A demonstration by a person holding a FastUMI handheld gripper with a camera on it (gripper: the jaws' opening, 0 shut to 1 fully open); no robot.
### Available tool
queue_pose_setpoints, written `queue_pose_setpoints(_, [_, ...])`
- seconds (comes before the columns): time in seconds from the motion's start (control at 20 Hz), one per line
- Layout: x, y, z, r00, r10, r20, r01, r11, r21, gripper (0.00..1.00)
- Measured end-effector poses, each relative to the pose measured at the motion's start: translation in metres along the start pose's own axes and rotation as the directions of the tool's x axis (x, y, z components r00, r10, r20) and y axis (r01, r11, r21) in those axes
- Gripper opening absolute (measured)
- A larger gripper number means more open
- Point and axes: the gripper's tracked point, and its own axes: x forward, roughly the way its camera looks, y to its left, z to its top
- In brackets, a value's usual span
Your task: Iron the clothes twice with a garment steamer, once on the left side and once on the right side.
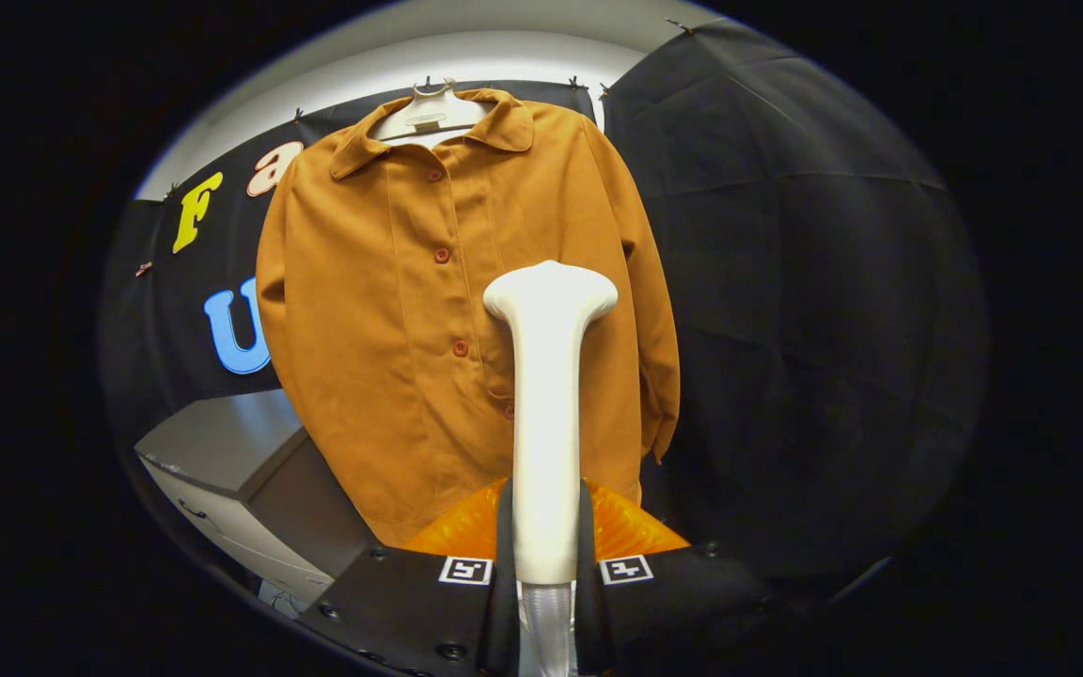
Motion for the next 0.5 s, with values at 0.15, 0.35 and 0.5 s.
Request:
queue_pose_setpoints(0.15, [-0.003, -0.002, -0.019, 0.999, -0.007, -0.036, 0.007, 1.0, 0.0, 0.27])
queue_pose_setpoints(0.35, [-0.009, -0.005, -0.043, 0.996, -0.023, -0.089, 0.023, 1.0, 0.001, 0.27])
queue_pose_setpoints(0.5, [-0.015, -0.01, -0.06, 0.991, -0.039, -0.129, 0.039, 0.999, 0.004, 0.27])
